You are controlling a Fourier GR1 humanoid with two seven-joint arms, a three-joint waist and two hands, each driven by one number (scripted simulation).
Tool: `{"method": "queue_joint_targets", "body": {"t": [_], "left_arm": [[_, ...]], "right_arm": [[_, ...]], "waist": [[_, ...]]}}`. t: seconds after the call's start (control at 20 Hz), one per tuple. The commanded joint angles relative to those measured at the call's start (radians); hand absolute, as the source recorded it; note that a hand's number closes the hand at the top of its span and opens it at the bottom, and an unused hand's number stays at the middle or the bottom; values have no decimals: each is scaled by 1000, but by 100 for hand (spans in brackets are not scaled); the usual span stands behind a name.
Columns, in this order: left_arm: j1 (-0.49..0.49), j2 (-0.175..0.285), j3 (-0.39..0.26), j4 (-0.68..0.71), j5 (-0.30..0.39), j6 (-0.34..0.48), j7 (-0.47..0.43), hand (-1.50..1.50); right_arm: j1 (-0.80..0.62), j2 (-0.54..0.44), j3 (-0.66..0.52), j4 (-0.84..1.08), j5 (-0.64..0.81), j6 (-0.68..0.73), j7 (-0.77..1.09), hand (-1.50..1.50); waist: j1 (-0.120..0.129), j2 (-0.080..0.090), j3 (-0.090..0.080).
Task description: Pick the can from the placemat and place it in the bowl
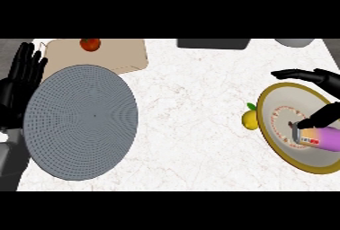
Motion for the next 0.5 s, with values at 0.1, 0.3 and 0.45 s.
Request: {"method": "queue_joint_targets", "body": {"t": [0.1,0.3,0.45], "left_arm": [[-3,-6,-8,3,-2,-15,-9,0],[-8,-18,-18,16,-9,-21,-23,0],[-35,-23,-27,-6,-9,-12,0,0]], "right_arm": [[-99,-4,-107,182,-164,280,-17,-150],[-121,-53,-138,262,-213,354,18,-150],[-136,-51,-152,292,-241,368,56,-150]], "waist": [[26,11,0],[36,22,2],[56,31,6]]}}
